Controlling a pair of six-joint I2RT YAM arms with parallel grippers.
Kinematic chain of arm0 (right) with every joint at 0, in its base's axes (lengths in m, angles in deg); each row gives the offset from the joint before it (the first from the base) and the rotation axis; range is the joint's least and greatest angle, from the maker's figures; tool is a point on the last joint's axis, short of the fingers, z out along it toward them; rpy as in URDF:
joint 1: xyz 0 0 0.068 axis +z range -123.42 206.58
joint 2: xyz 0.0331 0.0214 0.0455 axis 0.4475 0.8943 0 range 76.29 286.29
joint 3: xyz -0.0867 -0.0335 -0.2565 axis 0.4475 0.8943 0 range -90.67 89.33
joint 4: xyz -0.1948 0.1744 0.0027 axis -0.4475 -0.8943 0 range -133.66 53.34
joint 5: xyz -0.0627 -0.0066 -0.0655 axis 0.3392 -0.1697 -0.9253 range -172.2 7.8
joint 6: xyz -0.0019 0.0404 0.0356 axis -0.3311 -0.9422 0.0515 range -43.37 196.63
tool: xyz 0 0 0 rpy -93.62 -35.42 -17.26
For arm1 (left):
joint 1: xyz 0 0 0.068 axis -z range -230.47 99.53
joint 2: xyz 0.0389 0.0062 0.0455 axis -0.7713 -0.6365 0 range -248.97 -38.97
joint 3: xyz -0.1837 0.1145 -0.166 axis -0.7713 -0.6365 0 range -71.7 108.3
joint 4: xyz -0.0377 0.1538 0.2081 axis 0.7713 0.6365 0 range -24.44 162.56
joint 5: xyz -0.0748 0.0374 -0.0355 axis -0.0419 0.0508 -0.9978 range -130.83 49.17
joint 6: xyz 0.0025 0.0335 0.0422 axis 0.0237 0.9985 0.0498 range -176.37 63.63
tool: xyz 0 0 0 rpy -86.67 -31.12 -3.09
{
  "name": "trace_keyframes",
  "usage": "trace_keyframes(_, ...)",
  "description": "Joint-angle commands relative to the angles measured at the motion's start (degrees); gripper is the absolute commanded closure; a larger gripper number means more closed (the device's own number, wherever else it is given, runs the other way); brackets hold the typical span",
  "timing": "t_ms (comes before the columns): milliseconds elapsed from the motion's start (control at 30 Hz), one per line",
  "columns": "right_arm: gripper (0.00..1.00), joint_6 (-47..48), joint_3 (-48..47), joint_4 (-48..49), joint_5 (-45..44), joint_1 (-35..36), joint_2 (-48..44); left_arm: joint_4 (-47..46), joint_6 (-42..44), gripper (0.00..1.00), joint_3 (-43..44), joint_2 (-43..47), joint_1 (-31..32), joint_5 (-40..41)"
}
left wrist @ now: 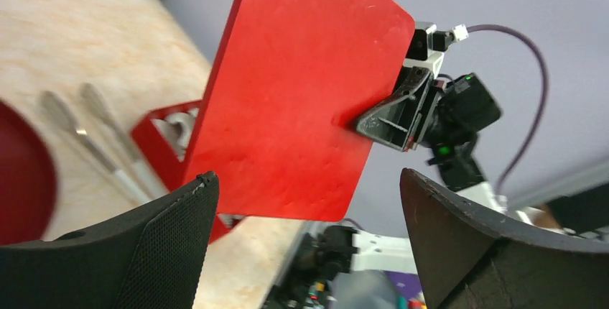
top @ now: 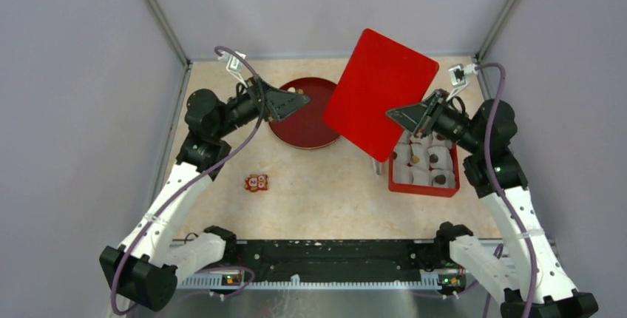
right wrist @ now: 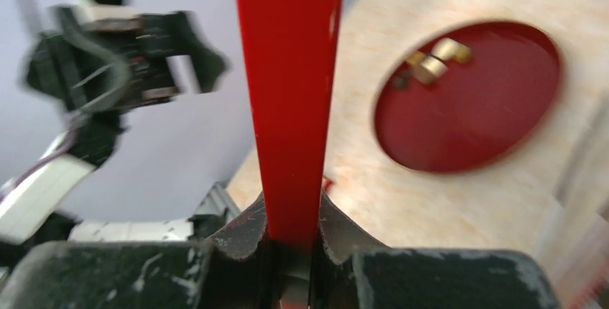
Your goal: Pack the chocolate
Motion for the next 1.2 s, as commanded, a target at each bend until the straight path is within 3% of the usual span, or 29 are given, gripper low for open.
trace_keyframes(0,1.0,10.23,-6.31,-21.62,-5.2,-4.99,3.74,14.68,17.72,0.01,2.35,2.57,-0.22,11.15)
trace_keyframes(133,1.0,14.84,-11.99,-32.01,-11.41,-6.36,10.38,13.65,19.25,0.02,1.41,-2.69,-0.1,10.35)
trace_keyframes(500,1.0,27.53,-15.93,-43.55,-15.93,-9.61,17.98,3.29,19.84,0.01,-0.78,-21.56,6.55,2.09)
trace_keyframes(600,1.0,32.64,-17.82,-45.6,-8.92,-13.14,19.92,1.16,18.83,0.01,-0.02,-25.84,7.65,-0.27)
trace_keyframes(933,1.0,35.87,-20.14,-42.42,15.95,-21.78,30.83,-3.76,17.21,0.02,3.67,-36.18,12.9,1.22)
trace_keyframes(1167,1.0,34.54,-17.1,-41.24,15.03,-22.17,28.35,-5.46,17.08,0.02,8.8,-44.7,15.81,0.06)
